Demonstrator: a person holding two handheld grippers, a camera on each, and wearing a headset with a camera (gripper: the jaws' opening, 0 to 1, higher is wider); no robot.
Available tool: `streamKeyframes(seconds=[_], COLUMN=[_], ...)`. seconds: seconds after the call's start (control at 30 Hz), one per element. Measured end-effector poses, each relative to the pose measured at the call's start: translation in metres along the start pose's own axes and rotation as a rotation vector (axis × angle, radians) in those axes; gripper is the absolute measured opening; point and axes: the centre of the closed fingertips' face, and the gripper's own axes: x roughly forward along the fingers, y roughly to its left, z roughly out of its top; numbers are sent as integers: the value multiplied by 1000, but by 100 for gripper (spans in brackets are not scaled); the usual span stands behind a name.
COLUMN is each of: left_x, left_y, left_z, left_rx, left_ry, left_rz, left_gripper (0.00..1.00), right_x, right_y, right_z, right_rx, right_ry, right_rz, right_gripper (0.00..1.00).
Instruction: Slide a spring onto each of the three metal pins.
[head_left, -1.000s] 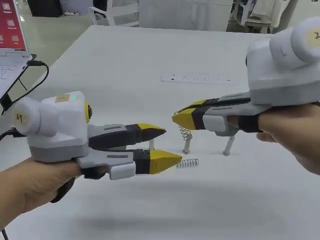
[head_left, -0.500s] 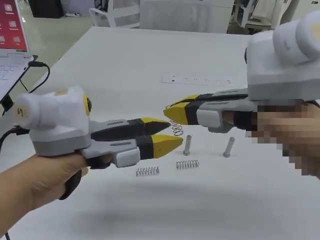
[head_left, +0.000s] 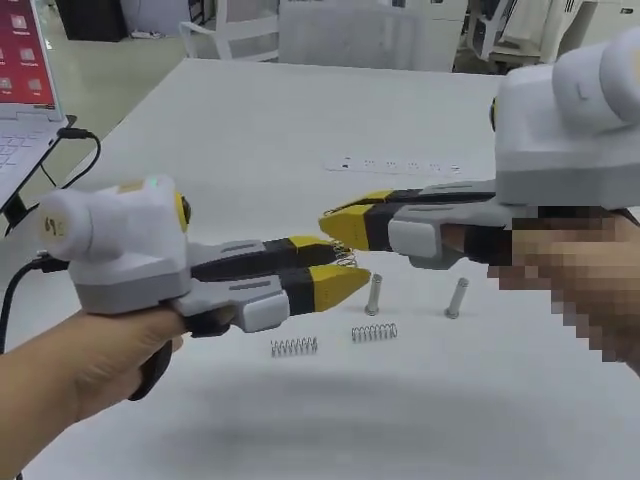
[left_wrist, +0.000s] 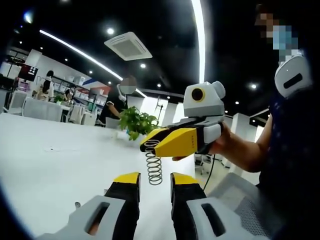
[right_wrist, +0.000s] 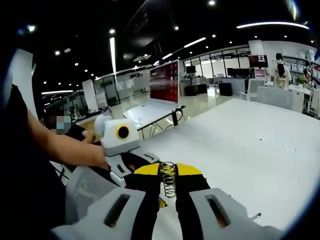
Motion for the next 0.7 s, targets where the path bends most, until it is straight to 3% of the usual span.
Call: streamKeyframes(seconds=[0.5, 0.7], left_x=[1, 1], left_y=[-2, -2], left_z=[1, -1], left_rx=[14, 53], left_ry=[-8, 5], left_rz=[-1, -1], left_gripper=[4, 3], right_x=[-1, -1], right_y=[2, 0], right_z=[4, 2], right_rx=[9, 10], right_ry=[-28, -22], right_rz=[2, 3], right_gripper=[8, 8])
